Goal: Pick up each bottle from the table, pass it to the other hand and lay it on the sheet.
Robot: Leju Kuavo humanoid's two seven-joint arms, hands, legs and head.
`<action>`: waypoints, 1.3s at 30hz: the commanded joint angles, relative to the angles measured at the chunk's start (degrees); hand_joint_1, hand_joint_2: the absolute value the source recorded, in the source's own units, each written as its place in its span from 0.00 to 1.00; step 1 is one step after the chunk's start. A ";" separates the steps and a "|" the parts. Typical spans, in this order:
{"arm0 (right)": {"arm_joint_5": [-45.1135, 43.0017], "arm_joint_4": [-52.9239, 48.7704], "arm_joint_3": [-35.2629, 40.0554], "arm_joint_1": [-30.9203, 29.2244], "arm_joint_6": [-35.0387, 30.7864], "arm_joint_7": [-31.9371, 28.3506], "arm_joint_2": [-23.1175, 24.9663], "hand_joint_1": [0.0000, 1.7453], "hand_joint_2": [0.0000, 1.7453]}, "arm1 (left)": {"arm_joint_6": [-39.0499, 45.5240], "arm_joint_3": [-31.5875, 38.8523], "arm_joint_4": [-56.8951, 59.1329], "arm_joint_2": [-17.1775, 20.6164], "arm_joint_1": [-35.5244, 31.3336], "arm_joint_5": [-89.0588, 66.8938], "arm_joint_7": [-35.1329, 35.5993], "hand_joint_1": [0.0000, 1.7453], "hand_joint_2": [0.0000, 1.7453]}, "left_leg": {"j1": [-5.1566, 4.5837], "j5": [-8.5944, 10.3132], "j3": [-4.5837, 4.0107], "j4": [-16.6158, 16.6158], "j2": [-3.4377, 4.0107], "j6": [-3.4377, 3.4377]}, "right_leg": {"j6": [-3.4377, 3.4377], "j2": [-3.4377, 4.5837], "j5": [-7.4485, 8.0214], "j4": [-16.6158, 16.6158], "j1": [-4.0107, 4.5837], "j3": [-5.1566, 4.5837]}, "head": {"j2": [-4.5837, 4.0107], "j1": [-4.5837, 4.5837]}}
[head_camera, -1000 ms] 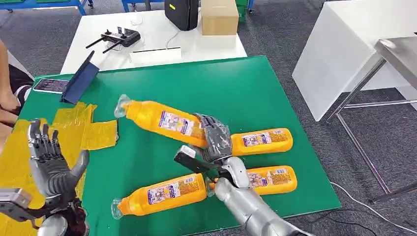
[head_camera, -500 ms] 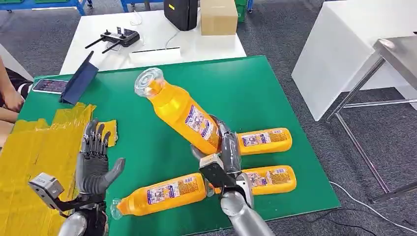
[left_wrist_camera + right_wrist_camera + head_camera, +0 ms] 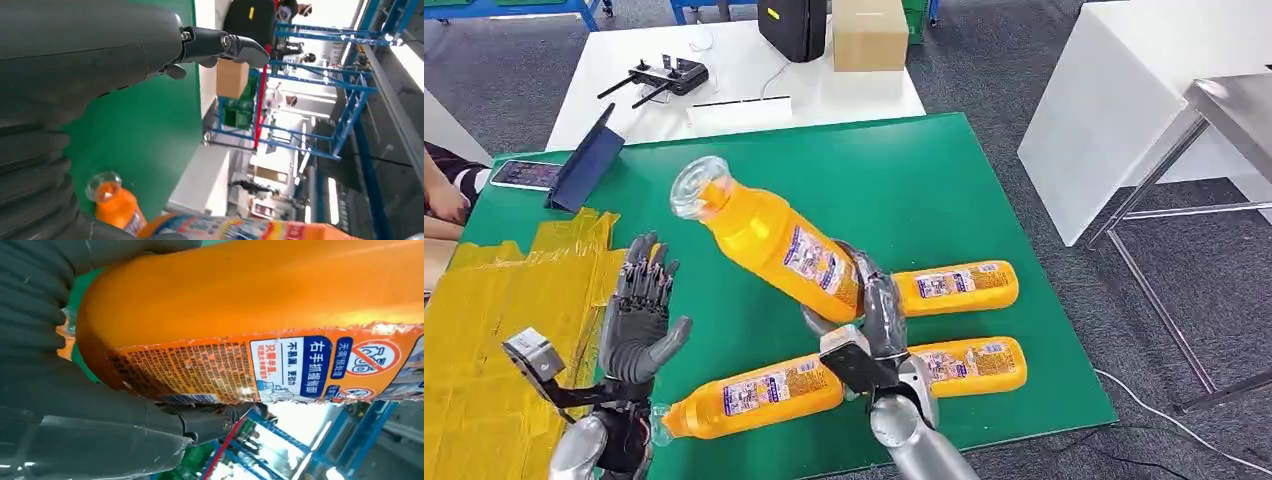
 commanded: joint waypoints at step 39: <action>12.33 23.34 14.06 -12.70 -1.49 3.23 3.92 1.00 1.00 | -4.93 -9.22 6.16 1.50 -5.87 1.81 -1.36 0.00 1.00 | 0.04 -0.02 0.11 -0.02 -0.09 -0.06 | -0.02 0.06 -0.02 -0.02 0.02 0.11 | 0.00 -0.02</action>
